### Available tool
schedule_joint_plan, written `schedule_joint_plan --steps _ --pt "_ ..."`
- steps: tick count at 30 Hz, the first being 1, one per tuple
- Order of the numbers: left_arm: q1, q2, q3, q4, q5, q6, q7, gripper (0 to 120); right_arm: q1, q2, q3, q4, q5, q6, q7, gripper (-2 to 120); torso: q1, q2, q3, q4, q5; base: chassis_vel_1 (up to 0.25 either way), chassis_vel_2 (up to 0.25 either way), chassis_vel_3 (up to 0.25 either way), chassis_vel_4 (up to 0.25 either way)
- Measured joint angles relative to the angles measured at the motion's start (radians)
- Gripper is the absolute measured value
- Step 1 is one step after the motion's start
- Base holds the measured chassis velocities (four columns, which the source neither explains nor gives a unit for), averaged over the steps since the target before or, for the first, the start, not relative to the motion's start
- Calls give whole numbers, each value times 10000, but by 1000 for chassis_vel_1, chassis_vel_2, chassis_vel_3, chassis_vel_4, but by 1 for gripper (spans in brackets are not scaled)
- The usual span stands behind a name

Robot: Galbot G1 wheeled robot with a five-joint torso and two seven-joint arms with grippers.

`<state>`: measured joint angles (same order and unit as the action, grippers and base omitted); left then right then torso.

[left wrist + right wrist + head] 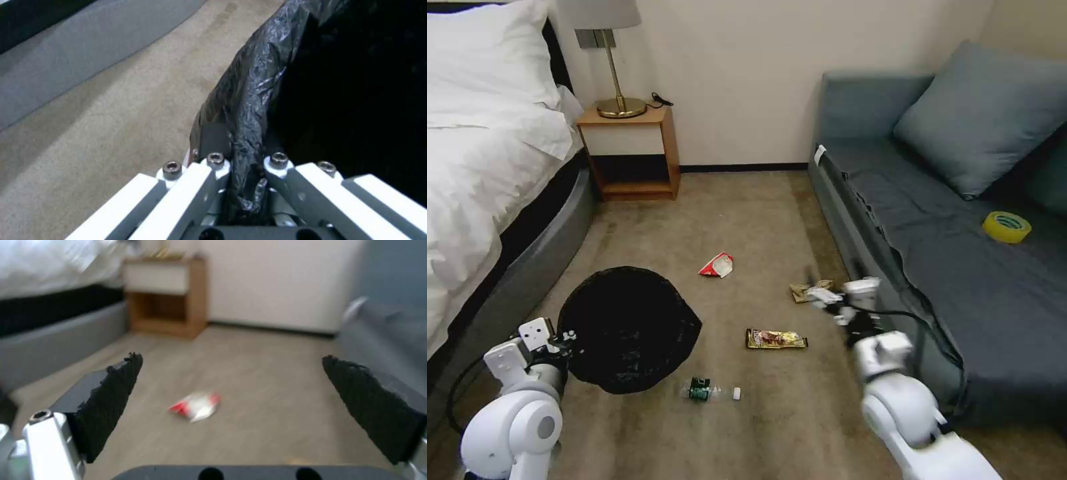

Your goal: Pick up the trash bin, then pick up the garbage on the floor and place it into the trash bin.

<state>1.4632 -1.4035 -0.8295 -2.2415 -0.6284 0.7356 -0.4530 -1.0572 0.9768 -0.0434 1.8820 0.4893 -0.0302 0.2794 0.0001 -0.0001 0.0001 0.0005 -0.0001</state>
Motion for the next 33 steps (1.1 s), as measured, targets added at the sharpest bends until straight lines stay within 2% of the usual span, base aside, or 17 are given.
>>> schedule_joint_plan --steps 1,7,14,17,20,21,24,30,33 --pt "52 -69 -47 -57 12 0 1 3 583 -208 -837 -294 429 -130 32 100 0 0 0 -1 1 0 0 0 0" --pt "201 -251 -188 -209 94 0 12 3 1843 -575 -2830 -1104 1218 -853 -156 100 0 0 -1 -5 1 0 0 0 0" --pt "329 -433 -306 -290 309 0 64 3 3661 -795 -5223 -1649 2858 -2578 -1220 100 0 0 0 -6 -1 0 0 0 0" --pt "376 -496 -318 -312 383 0 80 3 4169 -785 -6005 -1875 2959 -2826 -1480 100 0 0 0 -5 1 0 0 0 0" --pt "430 -584 -363 -378 442 -1 99 3 4876 -670 -6918 -2262 2775 -3288 -2168 100 0 0 0 -8 1 0 0 0 0" --pt "430 -584 -363 -378 442 -1 99 3 4876 -670 -6918 -2262 2775 -3288 -2168 100 0 0 0 -8 1 0 0 0 0" --pt "476 -628 -491 -427 448 -2 102 3 5595 -394 -8084 -3048 2434 -3113 -2411 100 0 0 0 -5 -1 0 0 0 0" --pt "596 -687 -660 -499 445 -2 127 3 6082 155 -9124 -4042 2239 -2643 -2431 100 0 0 0 -6 0 0 0 0 0" --pt "658 -743 -774 -558 435 -2 133 3 6455 787 -9957 -4793 2175 -2217 -2359 100 0 0 0 -7 -2 0 0 0 0"
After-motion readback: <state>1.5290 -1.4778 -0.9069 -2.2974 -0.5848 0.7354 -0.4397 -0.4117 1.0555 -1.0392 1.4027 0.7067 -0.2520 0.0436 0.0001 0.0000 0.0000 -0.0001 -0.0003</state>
